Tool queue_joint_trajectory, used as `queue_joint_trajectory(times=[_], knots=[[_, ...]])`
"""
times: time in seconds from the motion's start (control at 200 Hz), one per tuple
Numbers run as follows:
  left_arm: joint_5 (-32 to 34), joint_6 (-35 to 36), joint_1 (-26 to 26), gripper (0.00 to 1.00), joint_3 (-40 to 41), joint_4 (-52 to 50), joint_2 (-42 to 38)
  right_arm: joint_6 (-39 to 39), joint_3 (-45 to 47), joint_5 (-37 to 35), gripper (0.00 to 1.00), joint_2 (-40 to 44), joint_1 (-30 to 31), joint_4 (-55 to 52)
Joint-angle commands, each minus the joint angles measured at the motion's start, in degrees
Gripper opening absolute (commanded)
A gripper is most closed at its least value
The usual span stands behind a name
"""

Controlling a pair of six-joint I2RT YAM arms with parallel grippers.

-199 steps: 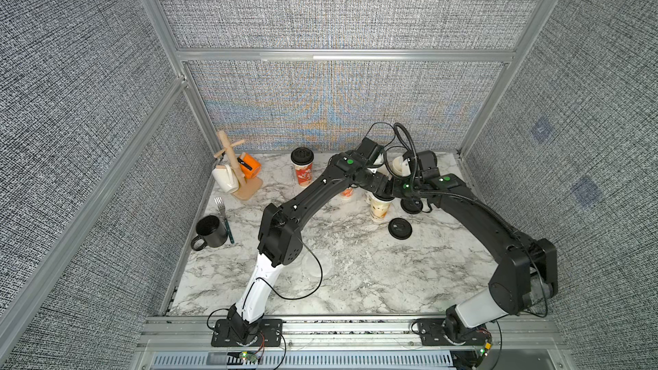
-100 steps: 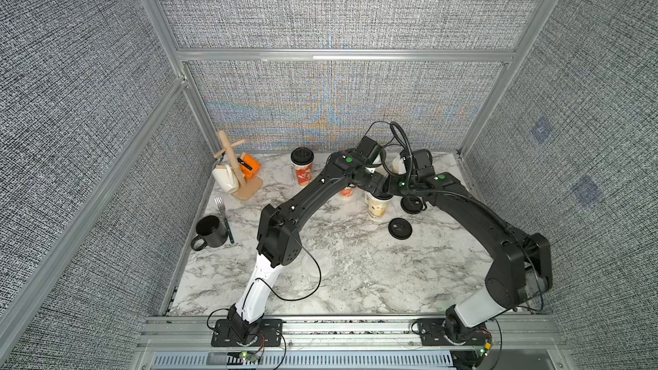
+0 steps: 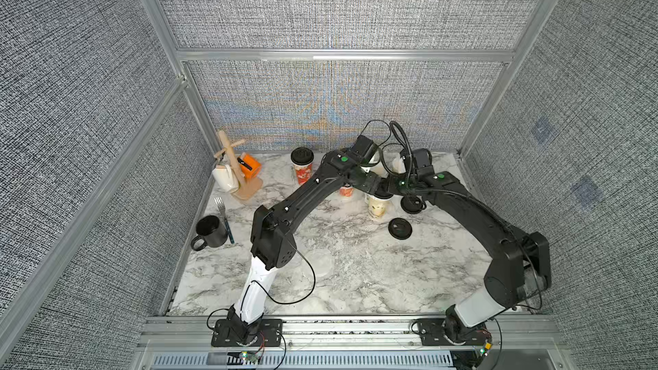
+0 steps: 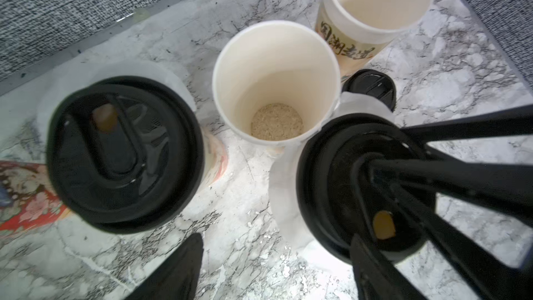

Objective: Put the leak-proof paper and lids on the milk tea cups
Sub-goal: Secure the cup lid on the cup.

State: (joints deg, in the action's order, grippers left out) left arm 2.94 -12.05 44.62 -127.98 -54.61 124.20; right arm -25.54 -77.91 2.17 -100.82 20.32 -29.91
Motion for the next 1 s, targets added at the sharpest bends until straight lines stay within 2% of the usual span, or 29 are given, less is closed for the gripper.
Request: queue_joint_trajectory(times=[0.0, 0.15, 0.56, 0.996], knots=[[2.8, -1.5, -0.5, 0.81, 1.1, -1.0, -1.6, 0.1, 0.7, -1.8, 0.38, -1.0, 0.2, -8.0], [0.6, -3.6, -1.4, 0.78, 4.7, 2.7, -2.9, 0.2, 0.8, -1.9, 0.37, -0.8, 0.3, -8.0], [-7.0, -6.6, -2.4, 0.77, 4.5, 5.3, -1.4, 0.4, 0.7, -2.0, 0.38, -1.0, 0.9, -8.1], [-8.7, -7.7, -3.1, 0.76, 5.5, 2.9, 0.7, 0.8, 0.9, -2.0, 0.37, -1.3, 1.0, -8.1]])
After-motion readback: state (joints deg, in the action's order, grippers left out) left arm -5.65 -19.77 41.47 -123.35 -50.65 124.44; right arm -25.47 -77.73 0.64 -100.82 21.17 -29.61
